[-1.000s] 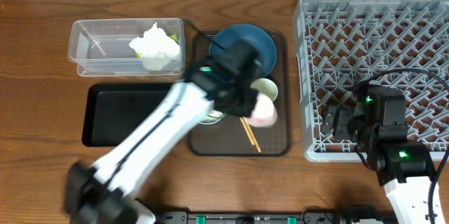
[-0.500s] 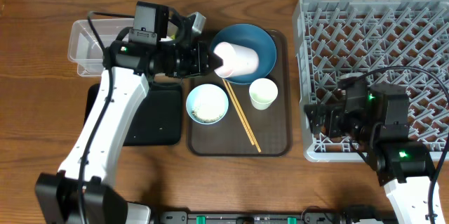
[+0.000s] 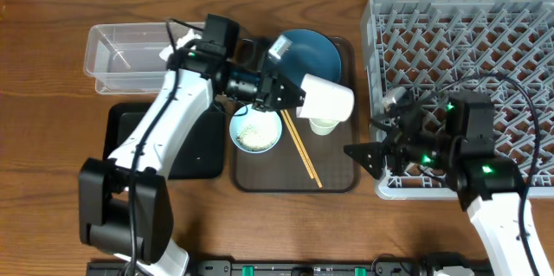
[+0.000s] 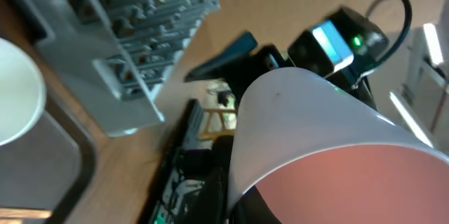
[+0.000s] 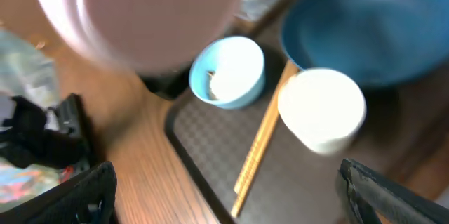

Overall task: Sort waste into correct bins and load items into the dishwasher rack
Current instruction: 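Lift the pink cup toward the right gripper and hand it over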

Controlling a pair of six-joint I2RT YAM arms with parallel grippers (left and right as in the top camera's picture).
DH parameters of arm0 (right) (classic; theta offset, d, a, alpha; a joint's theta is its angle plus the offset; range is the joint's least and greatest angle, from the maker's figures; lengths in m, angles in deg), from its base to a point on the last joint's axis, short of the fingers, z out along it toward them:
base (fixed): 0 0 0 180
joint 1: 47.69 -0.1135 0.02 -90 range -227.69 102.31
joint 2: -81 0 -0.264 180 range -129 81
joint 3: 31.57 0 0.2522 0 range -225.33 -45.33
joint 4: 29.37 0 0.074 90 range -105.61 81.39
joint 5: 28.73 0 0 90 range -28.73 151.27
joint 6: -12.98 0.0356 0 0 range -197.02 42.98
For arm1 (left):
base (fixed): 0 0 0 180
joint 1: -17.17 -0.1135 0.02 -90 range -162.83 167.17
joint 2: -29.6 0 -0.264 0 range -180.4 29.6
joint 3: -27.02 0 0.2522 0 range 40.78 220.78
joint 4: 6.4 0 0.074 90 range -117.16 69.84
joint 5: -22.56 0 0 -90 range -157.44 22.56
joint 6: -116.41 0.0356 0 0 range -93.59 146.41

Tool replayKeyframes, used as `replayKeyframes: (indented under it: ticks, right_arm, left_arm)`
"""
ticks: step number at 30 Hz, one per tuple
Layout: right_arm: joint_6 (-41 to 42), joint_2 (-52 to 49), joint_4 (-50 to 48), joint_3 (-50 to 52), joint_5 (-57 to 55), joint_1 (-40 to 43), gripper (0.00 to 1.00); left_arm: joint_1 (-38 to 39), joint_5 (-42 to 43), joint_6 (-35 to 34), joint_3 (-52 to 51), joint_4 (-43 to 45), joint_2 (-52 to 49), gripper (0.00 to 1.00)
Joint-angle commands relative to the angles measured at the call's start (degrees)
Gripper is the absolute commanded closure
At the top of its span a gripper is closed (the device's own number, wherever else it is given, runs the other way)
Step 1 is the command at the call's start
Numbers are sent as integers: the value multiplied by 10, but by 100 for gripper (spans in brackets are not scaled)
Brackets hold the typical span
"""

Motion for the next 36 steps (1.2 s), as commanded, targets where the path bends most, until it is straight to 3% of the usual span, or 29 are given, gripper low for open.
replayKeyframes:
  ticks: [1, 11, 16, 21, 36]
  right_arm:
    - [-28, -22, -41, -12, 99, -2, 2]
    - [-28, -28, -167, -12, 182, -2, 4]
    - [-28, -28, -203, -12, 192, -2, 10]
    - [-28, -28, -225, -12, 192, -2, 17]
    - [-28, -37, -252, -12, 190, -2, 20]
  left_arm:
    - [14, 43, 21, -5, 1, -5, 94]
    - [23, 34, 21, -5, 1, -5, 94]
    - [23, 34, 21, -5, 1, -5, 94]
    - [23, 44, 16, -5, 0, -5, 94]
    - [55, 64, 16, -5, 1, -5, 94]
